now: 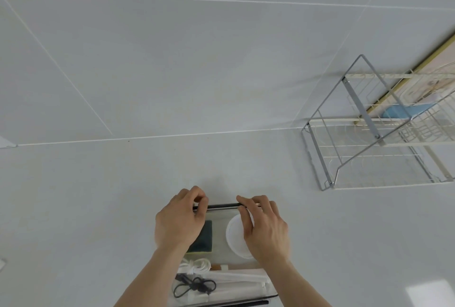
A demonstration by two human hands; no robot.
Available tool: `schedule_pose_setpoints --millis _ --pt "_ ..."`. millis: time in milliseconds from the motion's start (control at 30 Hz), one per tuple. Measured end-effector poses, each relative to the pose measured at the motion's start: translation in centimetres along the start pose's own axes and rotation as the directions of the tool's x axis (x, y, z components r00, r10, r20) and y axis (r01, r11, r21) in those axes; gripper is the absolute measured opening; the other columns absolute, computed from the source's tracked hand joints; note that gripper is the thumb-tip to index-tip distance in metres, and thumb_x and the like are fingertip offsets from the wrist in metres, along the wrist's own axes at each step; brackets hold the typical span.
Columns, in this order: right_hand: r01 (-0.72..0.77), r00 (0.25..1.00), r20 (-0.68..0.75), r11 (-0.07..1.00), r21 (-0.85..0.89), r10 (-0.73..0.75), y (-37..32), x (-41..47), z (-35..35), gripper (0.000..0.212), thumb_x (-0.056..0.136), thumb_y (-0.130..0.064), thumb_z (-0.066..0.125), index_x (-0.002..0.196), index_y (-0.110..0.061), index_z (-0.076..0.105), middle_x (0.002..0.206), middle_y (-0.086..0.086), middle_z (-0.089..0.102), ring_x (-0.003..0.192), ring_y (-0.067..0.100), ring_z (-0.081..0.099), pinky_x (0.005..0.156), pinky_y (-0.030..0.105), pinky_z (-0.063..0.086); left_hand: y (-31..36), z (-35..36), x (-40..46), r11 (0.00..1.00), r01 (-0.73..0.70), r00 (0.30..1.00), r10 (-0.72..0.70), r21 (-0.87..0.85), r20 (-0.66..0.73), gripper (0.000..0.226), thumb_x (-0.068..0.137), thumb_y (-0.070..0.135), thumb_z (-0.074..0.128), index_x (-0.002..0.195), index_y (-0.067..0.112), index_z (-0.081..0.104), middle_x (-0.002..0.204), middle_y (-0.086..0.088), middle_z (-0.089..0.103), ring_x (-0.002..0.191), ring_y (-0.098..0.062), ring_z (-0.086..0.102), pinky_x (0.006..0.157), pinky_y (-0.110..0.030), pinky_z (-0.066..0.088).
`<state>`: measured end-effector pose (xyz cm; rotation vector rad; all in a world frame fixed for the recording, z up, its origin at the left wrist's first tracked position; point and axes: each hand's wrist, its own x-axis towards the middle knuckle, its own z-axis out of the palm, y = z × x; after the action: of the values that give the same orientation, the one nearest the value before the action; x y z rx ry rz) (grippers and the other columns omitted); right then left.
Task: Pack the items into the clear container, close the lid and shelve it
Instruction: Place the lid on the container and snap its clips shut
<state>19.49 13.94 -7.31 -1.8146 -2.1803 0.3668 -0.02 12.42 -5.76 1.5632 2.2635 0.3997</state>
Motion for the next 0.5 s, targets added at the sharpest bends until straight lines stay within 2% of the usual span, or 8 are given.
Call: schedule_pose_setpoints --millis 167,333,433,500 --pt "-0.010 1.000 -0.013 0.999 -0.042 0.009 0.10 -0.02 0.38 0.022 0.099 -0.045 0.047 0.109 -0.039 0.066 0.105 -0.012 0.062 0.094 0.017 0.060 0.055 0.031 0.050 -0.17 0.44 -0.08 0.995 -0.027 1.000 0.027 0.100 0.007 0.030 0.097 0.050 0.029 0.092 0.036 0.055 0.077 0.015 0.062 0.073 -0.008 0.056 0.058 -0.026 0.047" --pt "-0.004 1.000 0.006 0.997 -0.073 0.005 0.11 0.06 0.42 0.022 0.100 -0.046 0.043 0.104 -0.039 0.064 0.102 -0.014 0.061 0.091 0.016 0.058 0.054 0.026 0.042 0.09 0.28 -0.12 0.990 -0.030 1.000 0.029 0.139 0.006 0.037 0.098 0.052 0.027 0.088 0.032 0.057 0.070 0.012 0.058 0.069 -0.010 0.056 0.055 -0.027 0.043" --pt "-0.006 1.000 0.008 0.999 -0.053 0.006 0.17 0.13 0.37 0.023 0.100 -0.047 0.042 0.107 -0.041 0.062 0.103 -0.016 0.061 0.091 0.015 0.058 0.054 0.025 0.043 0.15 0.14 -0.13 0.990 -0.019 1.000 0.016 0.137 0.017 0.036 0.098 0.054 0.025 0.089 0.034 0.054 0.071 0.013 0.058 0.069 -0.009 0.056 0.056 -0.026 0.045" --pt "0.002 1.000 0.015 1.000 -0.019 -0.002 0.18 0.18 0.14 0.025 0.100 -0.048 0.041 0.116 -0.043 0.060 0.107 -0.017 0.061 0.096 0.014 0.059 0.057 0.027 0.048 0.14 0.06 -0.10 0.993 -0.015 1.000 0.012 0.115 0.027 0.031 0.097 0.055 0.026 0.094 0.037 0.051 0.078 0.015 0.062 0.073 -0.007 0.058 0.058 -0.026 0.044"
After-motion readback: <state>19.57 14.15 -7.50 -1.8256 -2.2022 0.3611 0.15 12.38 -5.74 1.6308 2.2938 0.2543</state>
